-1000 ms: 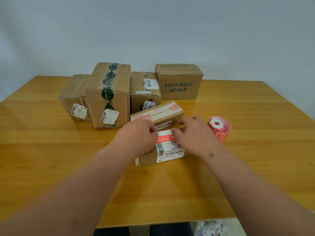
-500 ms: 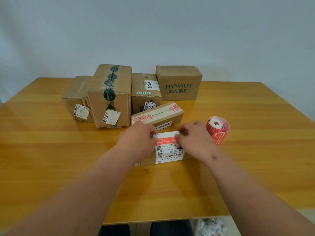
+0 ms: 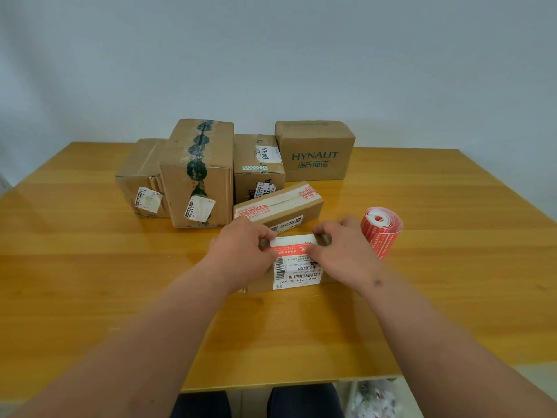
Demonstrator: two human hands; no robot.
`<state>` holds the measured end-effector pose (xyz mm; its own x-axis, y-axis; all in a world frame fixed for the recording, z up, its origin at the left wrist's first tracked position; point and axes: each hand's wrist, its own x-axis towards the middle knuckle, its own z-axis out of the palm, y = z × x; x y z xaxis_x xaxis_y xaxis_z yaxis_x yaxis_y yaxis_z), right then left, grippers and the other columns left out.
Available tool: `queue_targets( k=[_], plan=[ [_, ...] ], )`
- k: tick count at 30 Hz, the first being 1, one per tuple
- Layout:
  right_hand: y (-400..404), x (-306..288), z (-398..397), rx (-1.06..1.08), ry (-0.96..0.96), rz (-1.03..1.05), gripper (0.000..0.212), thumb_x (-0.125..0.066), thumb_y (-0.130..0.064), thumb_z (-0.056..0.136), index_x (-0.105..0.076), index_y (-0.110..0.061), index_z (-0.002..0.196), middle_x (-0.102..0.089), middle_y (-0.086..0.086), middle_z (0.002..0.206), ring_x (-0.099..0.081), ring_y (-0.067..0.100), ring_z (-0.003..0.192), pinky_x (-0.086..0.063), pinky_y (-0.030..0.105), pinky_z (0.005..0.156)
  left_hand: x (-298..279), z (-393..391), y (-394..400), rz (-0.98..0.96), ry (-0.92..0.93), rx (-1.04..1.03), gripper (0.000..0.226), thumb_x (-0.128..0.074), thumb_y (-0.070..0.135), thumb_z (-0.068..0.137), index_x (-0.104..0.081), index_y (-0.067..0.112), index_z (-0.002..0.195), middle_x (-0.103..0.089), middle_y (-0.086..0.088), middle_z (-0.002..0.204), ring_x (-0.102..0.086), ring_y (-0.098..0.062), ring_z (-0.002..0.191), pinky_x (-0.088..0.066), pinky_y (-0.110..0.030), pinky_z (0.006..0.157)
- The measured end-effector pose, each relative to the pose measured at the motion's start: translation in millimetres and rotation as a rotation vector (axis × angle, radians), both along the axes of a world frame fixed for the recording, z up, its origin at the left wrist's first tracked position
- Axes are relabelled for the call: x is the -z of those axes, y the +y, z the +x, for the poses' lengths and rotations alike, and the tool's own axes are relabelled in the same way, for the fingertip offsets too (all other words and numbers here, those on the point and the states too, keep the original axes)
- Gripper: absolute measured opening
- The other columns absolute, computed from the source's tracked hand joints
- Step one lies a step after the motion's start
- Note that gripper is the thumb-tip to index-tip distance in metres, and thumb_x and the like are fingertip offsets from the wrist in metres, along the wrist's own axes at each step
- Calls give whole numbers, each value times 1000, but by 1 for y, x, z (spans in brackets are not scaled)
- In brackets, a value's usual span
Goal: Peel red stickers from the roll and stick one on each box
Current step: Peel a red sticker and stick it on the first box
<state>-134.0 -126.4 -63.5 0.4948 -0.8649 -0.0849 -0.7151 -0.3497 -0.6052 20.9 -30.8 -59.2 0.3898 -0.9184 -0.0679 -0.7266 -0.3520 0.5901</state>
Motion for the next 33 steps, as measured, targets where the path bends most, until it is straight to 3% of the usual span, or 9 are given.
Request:
queue_targets(
  k=[5, 8, 11, 13, 16, 20, 27, 30, 33],
  plan=[
    [-5, -1, -1, 43, -18, -9, 34, -43, -26, 95, -57, -24, 126, -39, 2, 128, -47, 16, 104, -45, 30, 94, -3, 1, 0, 33, 109, -69, 39, -54, 9, 94, -63, 30, 125, -58, 3, 124, -53, -17, 110, -55, -27, 81],
    [-3, 0, -2, -40, -5, -24, 40, -48, -30, 95, -50, -26, 134, -36, -1, 133, -45, 19, 119, -42, 29, 96, -4, 0, 10, 116, -153, 46, 53, -62, 47, 87, -49, 36, 137, -39, 7, 138, -31, -19, 128, -36, -42, 110],
    [1, -3, -12, -253, 143, -28, 72, -64, -46, 83, -31, -32, 146, -24, -10, 148, -27, 21, 132, -29, 44, 110, -1, 2, 20, 195, -347, 143, 85, -69, 61, 72, -29, 44, 145, -29, 11, 145, -21, -17, 136, -19, -44, 114],
    [3, -7, -17, -336, 264, -68, 89, -74, -46, 73, -24, -37, 147, -23, -13, 147, -25, 21, 131, -26, 50, 111, -3, 6, 21, 179, -377, 151, 81, -69, 55, 76, -27, 47, 146, -32, 11, 144, -25, -16, 135, -19, -43, 114],
    [-2, -11, -21, -336, 166, 24, 79, -77, -36, 74, -35, -33, 141, -41, -12, 130, -42, 15, 123, -38, 41, 105, -16, 11, 22, 236, -290, 219, 66, -62, 51, 86, -33, 46, 145, -37, 12, 142, -35, -13, 129, -30, -40, 111],
    [-3, -20, -24, -205, -93, 256, 44, -56, -48, 90, -42, -33, 129, -56, -8, 119, -57, 8, 102, -47, 29, 90, -30, 17, 25, 183, 136, 93, 35, -43, 47, 99, -55, 34, 129, -54, 12, 113, -51, -2, 92, -45, -19, 70],
    [8, -16, -17, -266, 4, 245, 52, -58, -59, 84, -35, -31, 123, -57, -11, 97, -58, 5, 84, -44, 21, 67, -21, 19, 12, 226, -101, -164, 48, -21, 43, 105, -54, 12, 122, -56, -6, 93, -58, -18, 72, -51, -27, 56],
    [5, -13, -11, -168, 107, 143, 59, -49, -69, 82, -37, -29, 123, -55, -6, 105, -58, 14, 94, -45, 28, 75, -16, 22, 10, 232, -283, -137, 55, -17, 47, 103, -57, 12, 119, -55, -3, 86, -56, -18, 78, -48, -28, 66],
    [6, -8, -4, -105, 191, -73, 61, -41, -66, 88, -37, -26, 133, -43, 2, 127, -51, 24, 113, -45, 37, 91, -8, 20, 10, 281, -396, -106, 49, -26, 49, 101, -60, 18, 118, -56, -3, 102, -55, -18, 91, -52, -33, 82]
  ],
)
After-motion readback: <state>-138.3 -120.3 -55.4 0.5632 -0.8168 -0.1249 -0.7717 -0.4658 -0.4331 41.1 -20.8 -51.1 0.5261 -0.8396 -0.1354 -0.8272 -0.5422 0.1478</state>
